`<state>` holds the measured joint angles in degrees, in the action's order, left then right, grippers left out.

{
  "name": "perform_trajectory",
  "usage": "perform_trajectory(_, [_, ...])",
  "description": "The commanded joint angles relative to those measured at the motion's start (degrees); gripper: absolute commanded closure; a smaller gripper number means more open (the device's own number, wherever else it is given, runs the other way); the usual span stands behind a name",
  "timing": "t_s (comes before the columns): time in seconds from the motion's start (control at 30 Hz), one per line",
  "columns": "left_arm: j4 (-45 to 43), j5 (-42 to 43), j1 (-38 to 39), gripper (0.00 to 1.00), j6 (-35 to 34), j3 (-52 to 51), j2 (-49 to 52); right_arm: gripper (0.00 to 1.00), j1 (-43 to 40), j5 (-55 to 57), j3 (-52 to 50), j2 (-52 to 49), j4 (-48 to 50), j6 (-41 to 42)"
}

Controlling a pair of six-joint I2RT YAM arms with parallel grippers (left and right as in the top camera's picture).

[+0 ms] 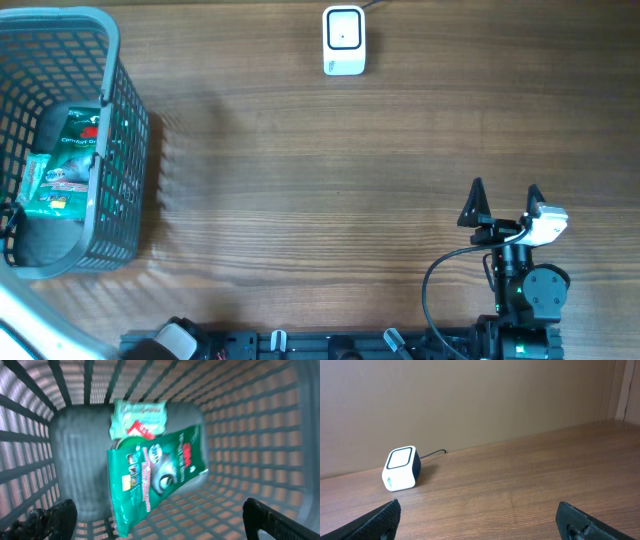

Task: Scan the item barcode
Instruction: 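Grasp the green 3M pack with the left gripper and lift it out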

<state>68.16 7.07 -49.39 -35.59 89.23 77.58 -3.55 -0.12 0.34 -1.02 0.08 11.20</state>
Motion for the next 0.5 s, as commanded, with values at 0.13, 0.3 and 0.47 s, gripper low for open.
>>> perform_trajectory(0.13, [-3.69, 9.62, -0.39, 0.0, 7.1, -8.04, 7.58, 0.0, -0.09, 0.59, 0.02, 0.22, 0.31, -0.68])
perform_trajectory(0.3, [-6.38, 8.92, -0.39, 0.0, 7.15, -13.25, 7.61, 0.0, -0.09, 0.57, 0.02, 0.22, 0.31, -0.68])
perform_trajectory(0.47, [-14.91, 9.01, -0.39, 0.0, 7.15, -21.24, 7.63, 0.0, -0.09, 0.59, 0.02, 0.22, 0.31, -0.68])
